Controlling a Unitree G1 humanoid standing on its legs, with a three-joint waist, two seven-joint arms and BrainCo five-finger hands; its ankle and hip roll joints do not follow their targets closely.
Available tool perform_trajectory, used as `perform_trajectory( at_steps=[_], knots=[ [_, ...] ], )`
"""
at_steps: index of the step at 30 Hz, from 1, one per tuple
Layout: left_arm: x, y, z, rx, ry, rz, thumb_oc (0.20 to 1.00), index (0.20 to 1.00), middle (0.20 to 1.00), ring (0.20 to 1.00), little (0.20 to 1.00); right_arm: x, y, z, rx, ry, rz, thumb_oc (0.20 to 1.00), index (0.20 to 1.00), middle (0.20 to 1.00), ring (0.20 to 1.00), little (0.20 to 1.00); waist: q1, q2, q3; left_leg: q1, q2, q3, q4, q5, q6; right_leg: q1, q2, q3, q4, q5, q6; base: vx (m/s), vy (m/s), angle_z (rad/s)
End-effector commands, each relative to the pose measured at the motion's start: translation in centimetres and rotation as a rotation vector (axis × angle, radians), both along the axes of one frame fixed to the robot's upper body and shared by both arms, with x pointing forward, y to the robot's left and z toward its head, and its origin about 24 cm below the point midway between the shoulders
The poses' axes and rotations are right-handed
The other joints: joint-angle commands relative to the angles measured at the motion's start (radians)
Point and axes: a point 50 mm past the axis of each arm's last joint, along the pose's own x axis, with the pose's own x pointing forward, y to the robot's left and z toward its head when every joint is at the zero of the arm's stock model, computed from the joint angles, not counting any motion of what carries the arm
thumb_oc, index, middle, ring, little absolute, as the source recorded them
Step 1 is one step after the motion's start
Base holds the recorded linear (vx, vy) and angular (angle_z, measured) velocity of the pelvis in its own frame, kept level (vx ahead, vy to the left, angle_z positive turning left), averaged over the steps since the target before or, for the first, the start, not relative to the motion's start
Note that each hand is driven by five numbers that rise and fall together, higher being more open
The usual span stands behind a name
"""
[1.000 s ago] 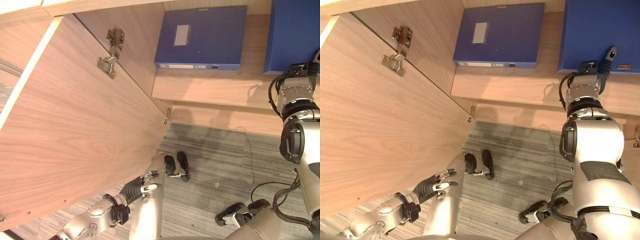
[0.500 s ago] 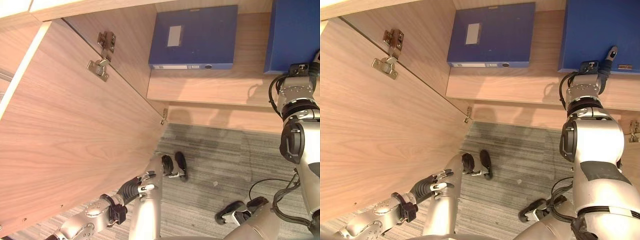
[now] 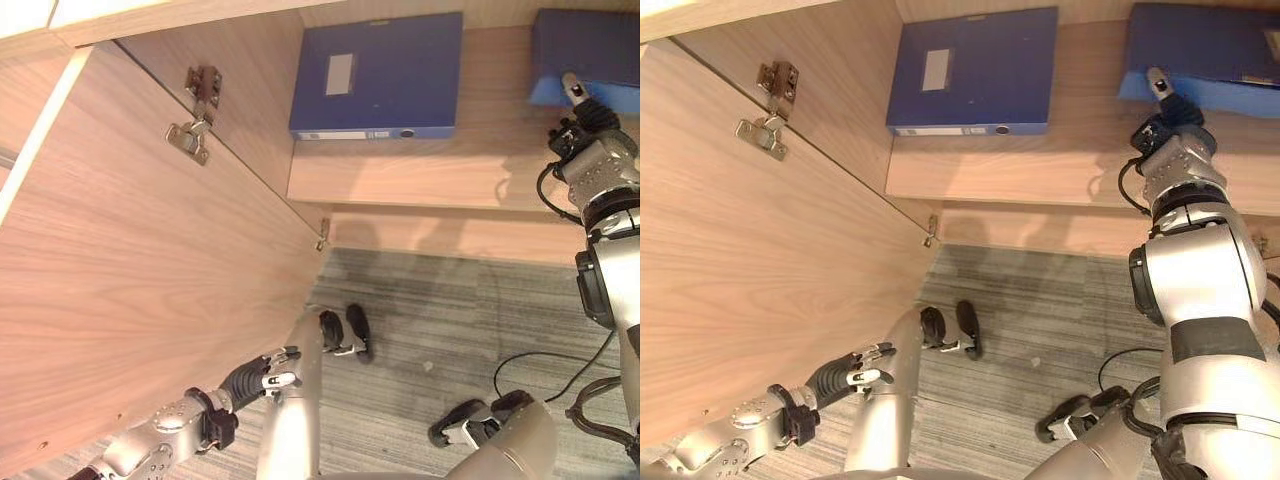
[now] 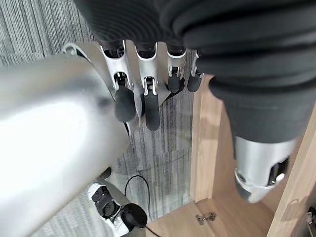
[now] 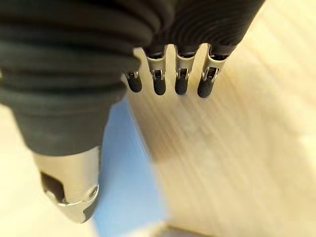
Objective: Put the empty folder in the office cabinet
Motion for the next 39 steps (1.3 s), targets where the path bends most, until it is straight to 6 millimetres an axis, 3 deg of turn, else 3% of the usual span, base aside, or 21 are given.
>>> perform_trajectory(
  at_steps=[1,7,12,13,15,21,22,25,29,39],
  knots=[
    [-2.2,2.4,-0.7,0.092,0.108,-0.041,1.000,1.000,1.000,1.000,1.000,0.0,0.4,2.9,-0.185,0.015,0.087,1.000,1.000,1.000,1.000,1.000,0.024,-0.045,0.007,0.019,0.103,-0.058,0.027,-0.039,-0.171,-0.094,-0.004,0.040,-0.134,0.191,0.005,0.00,-0.012,-0.10],
    [-2.4,3.0,-0.6,0.102,0.115,-0.061,1.000,1.000,1.000,1.000,1.000,-0.7,-0.9,2.7,-0.496,0.232,0.071,1.000,1.000,1.000,1.000,1.000,0.023,-0.051,-0.001,0.028,0.104,-0.049,0.008,-0.032,-0.171,-0.086,0.000,0.026,-0.156,0.198,0.006,0.00,-0.002,-0.01],
    [-2.5,3.2,-0.4,0.099,0.097,-0.062,1.000,1.000,1.000,1.000,1.000,-1.3,-1.8,3.3,-0.969,0.504,0.024,1.000,1.000,1.000,1.000,1.000,0.016,-0.058,-0.010,0.036,0.097,-0.046,-0.020,-0.020,-0.168,-0.077,0.005,0.010,-0.174,0.206,0.007,0.00,0.000,0.00],
    [-2.5,3.2,-0.4,0.098,0.097,-0.061,1.000,1.000,1.000,1.000,1.000,-1.2,-1.8,3.3,-0.970,0.504,0.024,1.000,1.000,1.000,1.000,1.000,0.015,-0.057,-0.010,0.036,0.097,-0.046,-0.020,-0.020,-0.167,-0.076,0.005,0.009,-0.175,0.206,0.007,0.00,0.000,0.00],
    [-2.4,2.9,-0.3,0.073,0.074,-0.048,1.000,1.000,1.000,1.000,1.000,-1.0,-1.4,4.2,-1.398,0.693,-0.009,1.000,1.000,1.000,1.000,1.000,0.007,-0.067,-0.015,0.036,0.092,-0.052,-0.031,-0.012,-0.167,-0.083,0.011,0.012,-0.187,0.210,0.008,0.00,-0.003,-0.02],
    [-2.2,2.7,0.0,0.059,0.046,-0.028,1.000,1.000,1.000,1.000,1.000,-0.9,-1.3,4.2,-1.626,0.796,-0.025,1.000,1.000,1.000,1.000,1.000,0.004,-0.064,-0.013,0.031,0.090,-0.052,-0.032,-0.011,-0.169,-0.096,0.010,0.021,-0.188,0.210,0.010,0.00,0.000,-0.01],
    [-1.9,2.6,0.3,0.052,0.024,-0.024,1.000,1.000,1.000,1.000,1.000,-1.0,-1.6,3.5,-1.746,0.892,-0.016,1.000,1.000,1.000,1.000,1.000,0.006,-0.060,-0.009,0.026,0.089,-0.056,-0.030,-0.010,-0.168,-0.106,0.007,0.029,-0.182,0.213,0.012,0.00,0.000,0.00],
    [-1.6,2.7,0.7,0.059,0.001,-0.027,1.000,1.000,1.000,1.000,1.000,-1.0,-1.7,2.6,-1.842,0.980,0.010,1.000,1.000,1.000,1.000,1.000,0.004,-0.058,-0.007,0.020,0.089,-0.058,-0.029,-0.008,-0.169,-0.115,0.005,0.036,-0.180,0.213,0.013,0.00,-0.001,-0.01],
    [-1.1,2.9,1.0,0.065,-0.035,-0.007,1.000,1.000,1.000,1.000,1.000,-0.7,-1.4,1.7,-1.833,0.986,0.071,1.000,1.000,1.000,1.000,1.000,-0.002,-0.055,0.001,0.014,0.087,-0.055,-0.034,-0.001,-0.171,-0.125,0.003,0.042,-0.183,0.217,0.011,-0.01,-0.001,-0.02],
    [-1.1,3.5,0.9,0.073,-0.051,0.036,1.000,1.000,1.000,1.000,1.000,0.1,0.6,2.6,-1.722,0.819,0.172,1.000,1.000,1.000,1.000,1.000,-0.007,-0.056,0.017,-0.003,0.091,-0.050,-0.027,0.002,-0.170,-0.157,-0.001,0.063,-0.175,0.226,0.006,0.00,0.000,0.00]
  ],
)
